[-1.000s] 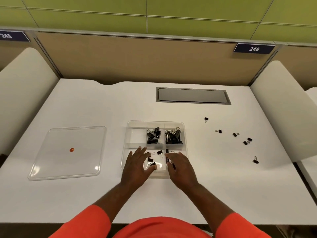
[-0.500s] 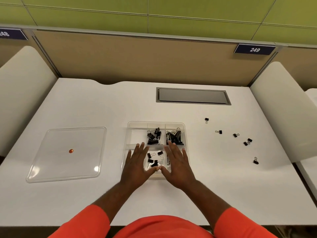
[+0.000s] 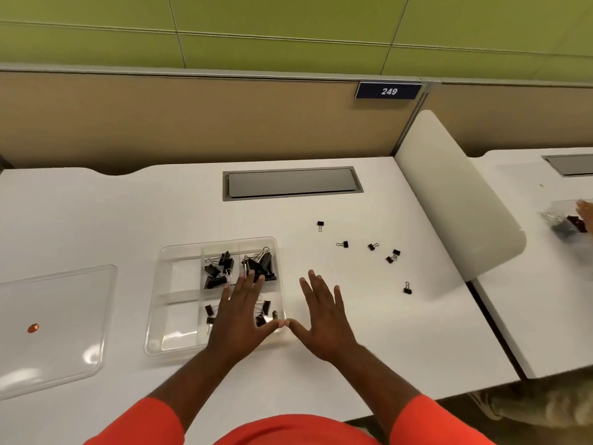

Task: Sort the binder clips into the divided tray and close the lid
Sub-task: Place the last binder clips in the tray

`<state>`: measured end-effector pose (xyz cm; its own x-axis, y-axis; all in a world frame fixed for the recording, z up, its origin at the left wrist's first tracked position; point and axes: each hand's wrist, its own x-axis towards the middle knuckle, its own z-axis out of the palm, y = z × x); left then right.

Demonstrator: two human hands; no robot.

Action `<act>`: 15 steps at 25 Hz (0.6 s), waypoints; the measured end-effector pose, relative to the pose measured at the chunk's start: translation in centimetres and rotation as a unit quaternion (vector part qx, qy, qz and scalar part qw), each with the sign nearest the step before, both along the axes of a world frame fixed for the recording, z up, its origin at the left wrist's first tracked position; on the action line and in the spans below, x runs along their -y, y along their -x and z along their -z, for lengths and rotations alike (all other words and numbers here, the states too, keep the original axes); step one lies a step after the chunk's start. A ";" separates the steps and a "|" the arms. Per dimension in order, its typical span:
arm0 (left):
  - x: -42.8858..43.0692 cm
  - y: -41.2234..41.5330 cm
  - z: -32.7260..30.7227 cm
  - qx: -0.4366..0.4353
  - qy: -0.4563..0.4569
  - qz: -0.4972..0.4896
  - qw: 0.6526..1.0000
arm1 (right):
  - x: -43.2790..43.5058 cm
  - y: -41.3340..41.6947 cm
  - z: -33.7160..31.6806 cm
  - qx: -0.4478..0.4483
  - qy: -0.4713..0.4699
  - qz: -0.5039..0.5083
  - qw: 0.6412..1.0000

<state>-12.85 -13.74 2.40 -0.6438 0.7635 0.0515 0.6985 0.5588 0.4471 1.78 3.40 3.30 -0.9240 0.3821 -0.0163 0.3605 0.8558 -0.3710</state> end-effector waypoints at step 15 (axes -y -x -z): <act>-21.0 -7.5 3.2 0.013 0.052 0.078 0.996 | -19.1 -11.4 5.1 0.022 0.047 0.142 0.988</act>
<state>-5.30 7.23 -0.77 -0.5176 0.8543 -0.0477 0.7690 0.4890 0.4117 13.21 22.46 -1.80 -0.7766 0.6216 -0.1023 0.5997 0.6798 -0.4222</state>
